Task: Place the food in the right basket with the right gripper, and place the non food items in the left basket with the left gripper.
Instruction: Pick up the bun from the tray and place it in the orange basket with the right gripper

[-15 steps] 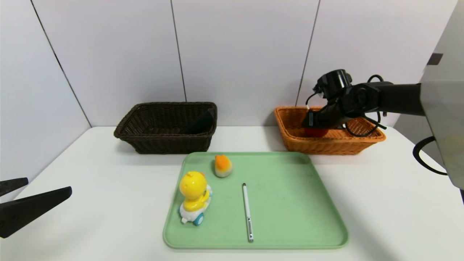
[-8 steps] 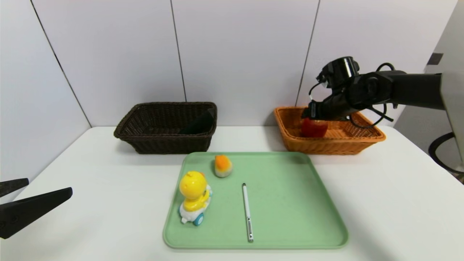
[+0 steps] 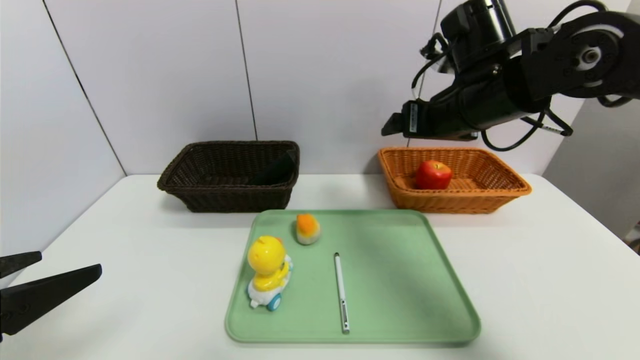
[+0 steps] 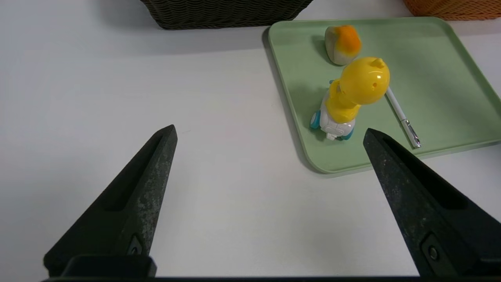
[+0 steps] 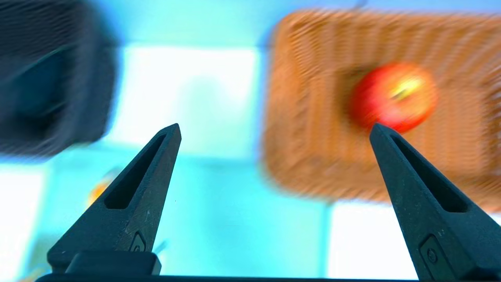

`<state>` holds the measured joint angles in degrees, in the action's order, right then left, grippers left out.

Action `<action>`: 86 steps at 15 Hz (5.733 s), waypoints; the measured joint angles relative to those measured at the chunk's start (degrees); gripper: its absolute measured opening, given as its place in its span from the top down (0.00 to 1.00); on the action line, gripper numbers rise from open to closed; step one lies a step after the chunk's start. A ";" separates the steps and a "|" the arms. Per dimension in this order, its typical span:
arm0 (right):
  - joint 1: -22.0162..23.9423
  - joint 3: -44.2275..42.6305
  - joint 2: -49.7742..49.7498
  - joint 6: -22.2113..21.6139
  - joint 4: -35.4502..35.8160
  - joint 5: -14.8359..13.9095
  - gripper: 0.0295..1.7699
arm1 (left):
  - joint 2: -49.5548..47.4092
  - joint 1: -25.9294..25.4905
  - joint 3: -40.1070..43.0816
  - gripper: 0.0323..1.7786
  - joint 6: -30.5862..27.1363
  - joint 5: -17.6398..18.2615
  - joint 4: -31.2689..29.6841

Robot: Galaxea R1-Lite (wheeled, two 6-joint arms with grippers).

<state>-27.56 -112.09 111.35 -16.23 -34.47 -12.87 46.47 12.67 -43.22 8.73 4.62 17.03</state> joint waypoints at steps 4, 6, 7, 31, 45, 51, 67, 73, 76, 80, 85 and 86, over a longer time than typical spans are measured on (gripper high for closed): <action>-9.53 -0.01 -0.33 -12.87 -3.52 2.62 0.05 | -0.39 0.00 0.11 0.05 -0.16 0.01 0.20; -11.76 -0.04 1.16 -17.64 -5.10 6.07 0.05 | -0.44 0.00 0.26 0.05 -0.27 0.01 0.24; -12.53 -0.06 2.05 -19.13 -6.18 7.14 0.05 | -0.45 0.00 0.33 0.05 -0.29 0.01 0.83; -19.82 -0.15 19.75 -15.41 3.83 -0.18 0.04 | -1.19 0.09 0.89 0.05 -0.52 0.01 3.30; -19.21 -0.15 24.15 -10.67 8.87 -2.80 0.13 | -1.33 0.09 1.55 0.05 -0.63 0.00 3.25; -19.18 -0.15 24.56 -9.70 9.07 -2.80 0.57 | -1.22 0.09 1.55 0.05 -0.63 0.11 3.23; -3.96 -0.12 10.29 -9.05 11.28 -1.95 0.95 | -1.11 0.06 2.06 0.05 -0.66 0.11 3.34; 12.65 -0.09 7.20 -9.63 11.24 4.69 0.95 | -1.02 0.09 2.38 0.05 -0.72 0.09 3.33; 19.10 -0.06 7.50 -9.59 10.83 6.60 0.95 | -0.80 0.09 2.43 0.05 -0.72 0.15 3.33; 24.23 -0.06 9.16 -9.09 10.50 6.64 0.95 | -0.69 0.09 2.69 0.05 -0.72 0.15 3.28; 25.88 0.00 13.04 -9.11 10.63 6.60 0.95 | -0.67 0.09 2.71 0.05 -0.71 0.17 3.08; 25.97 0.00 13.84 -9.16 10.80 6.57 0.95 | -0.67 0.09 2.71 0.05 -0.72 0.23 3.08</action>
<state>-1.60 -112.09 125.19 -25.38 -23.67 -6.30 45.80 12.75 -40.51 8.01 4.85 20.11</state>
